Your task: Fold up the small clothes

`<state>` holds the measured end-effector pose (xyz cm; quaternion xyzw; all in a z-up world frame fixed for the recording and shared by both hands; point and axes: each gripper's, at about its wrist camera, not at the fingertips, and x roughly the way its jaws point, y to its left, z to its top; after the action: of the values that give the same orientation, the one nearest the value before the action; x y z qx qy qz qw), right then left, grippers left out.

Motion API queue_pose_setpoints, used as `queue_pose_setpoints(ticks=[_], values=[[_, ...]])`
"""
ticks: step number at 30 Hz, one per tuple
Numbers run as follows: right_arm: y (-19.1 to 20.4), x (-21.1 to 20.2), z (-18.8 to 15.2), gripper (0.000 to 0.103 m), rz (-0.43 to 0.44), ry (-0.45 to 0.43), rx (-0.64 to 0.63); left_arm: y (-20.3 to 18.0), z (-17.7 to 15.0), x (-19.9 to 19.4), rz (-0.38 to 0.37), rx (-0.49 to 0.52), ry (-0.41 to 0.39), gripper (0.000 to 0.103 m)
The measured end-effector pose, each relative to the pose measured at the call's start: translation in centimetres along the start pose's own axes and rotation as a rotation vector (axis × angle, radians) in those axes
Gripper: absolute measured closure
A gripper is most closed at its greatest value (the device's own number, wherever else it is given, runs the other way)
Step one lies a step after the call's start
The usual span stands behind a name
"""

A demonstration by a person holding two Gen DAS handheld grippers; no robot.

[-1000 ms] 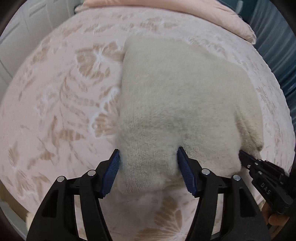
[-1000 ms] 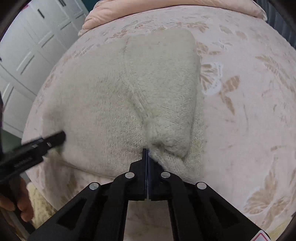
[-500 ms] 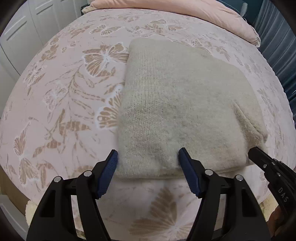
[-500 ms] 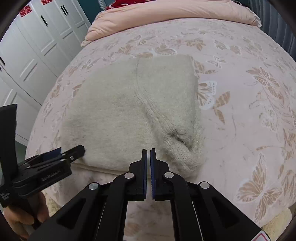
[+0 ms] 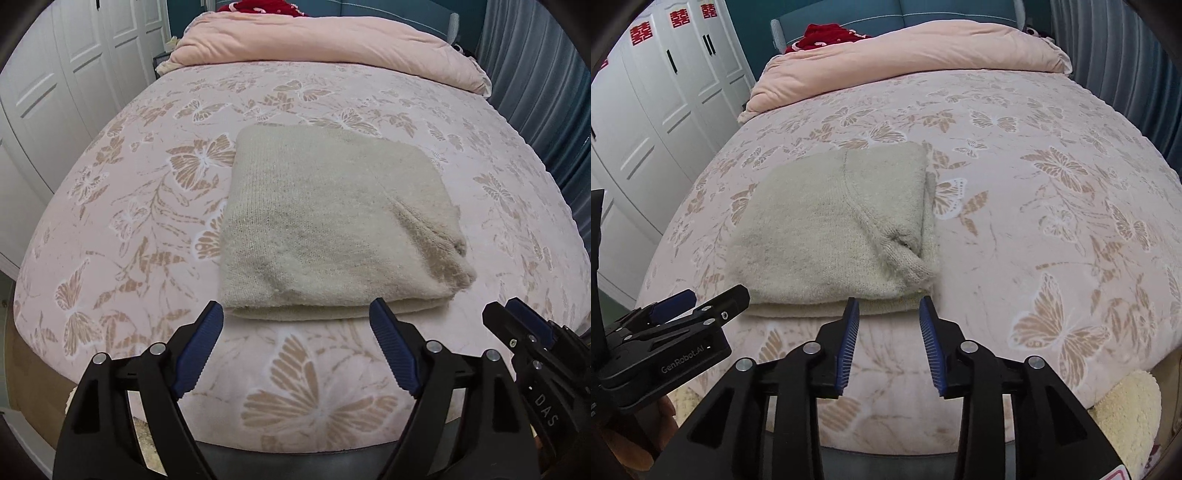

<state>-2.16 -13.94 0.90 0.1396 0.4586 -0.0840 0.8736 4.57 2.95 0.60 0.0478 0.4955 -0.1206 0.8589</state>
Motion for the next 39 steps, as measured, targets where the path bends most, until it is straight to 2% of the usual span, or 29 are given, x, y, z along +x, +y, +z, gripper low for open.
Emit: queue_pose_setpoints(ticks=[1, 4, 6, 9, 13, 18, 39], values=[[-0.1, -0.5, -0.4, 0.058, -0.014, -0.014, 0.006, -0.1, -0.2, -0.4, 0.002, 0.005, -0.015, 0.013], [0.0, -1.5, -1.7, 0.043, -0.059, -0.058, 0.002, -0.4, -1.2, -1.8, -0.005, 0.013, -0.086, 0.007], [0.2, -2.0, -2.7, 0.038, -0.099, -0.090, 0.008, -0.7, -1.9, -2.1, 0.015, 0.028, -0.104, 0.006], [0.4, -2.0, -4.1, 0.038, -0.125, -0.096, -0.008, -0.7, -3.4, -2.1, 0.046, 0.024, -0.114, 0.006], [0.8, -1.9, -5.1, 0.037, -0.120, -0.073, -0.018, -0.2, -5.1, -1.8, 0.070, -0.007, -0.113, 0.006], [1.6, -2.0, -6.0, 0.037, -0.123, -0.068, -0.047, -0.3, -6.2, -2.3, 0.128, 0.005, -0.140, 0.006], [1.4, -2.6, -6.8, 0.037, -0.132, -0.074, -0.018, -0.7, -6.3, -2.7, 0.155, -0.005, -0.144, 0.006]])
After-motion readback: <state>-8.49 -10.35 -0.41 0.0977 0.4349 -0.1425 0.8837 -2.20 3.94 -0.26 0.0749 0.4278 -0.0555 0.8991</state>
